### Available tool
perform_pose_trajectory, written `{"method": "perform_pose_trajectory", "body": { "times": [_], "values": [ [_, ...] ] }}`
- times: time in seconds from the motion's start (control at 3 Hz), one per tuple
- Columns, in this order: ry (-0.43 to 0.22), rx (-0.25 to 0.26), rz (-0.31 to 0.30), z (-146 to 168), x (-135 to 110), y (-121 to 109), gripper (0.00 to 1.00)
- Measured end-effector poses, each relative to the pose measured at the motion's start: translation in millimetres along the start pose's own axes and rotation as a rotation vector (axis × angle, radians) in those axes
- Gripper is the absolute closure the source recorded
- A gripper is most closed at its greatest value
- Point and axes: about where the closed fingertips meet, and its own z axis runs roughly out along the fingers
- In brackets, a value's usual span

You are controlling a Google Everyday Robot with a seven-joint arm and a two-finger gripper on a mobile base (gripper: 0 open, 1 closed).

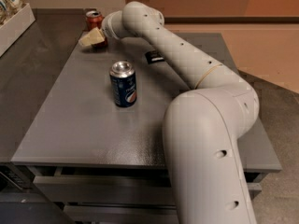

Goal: Pick coke can

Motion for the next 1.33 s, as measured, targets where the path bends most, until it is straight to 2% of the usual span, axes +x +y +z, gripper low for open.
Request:
{"method": "perform_pose_trajectory", "body": {
  "times": [0.33,0.67,1.33],
  "values": [
    [-0.013,0.027,0.006,8.3,1.1,-3.5,0.0],
    [-0.03,0.05,0.015,11.7,-3.4,-8.3,0.18],
    [-0.059,0.066,0.024,-3.6,-16.5,-9.4,0.65]
  ]
}}
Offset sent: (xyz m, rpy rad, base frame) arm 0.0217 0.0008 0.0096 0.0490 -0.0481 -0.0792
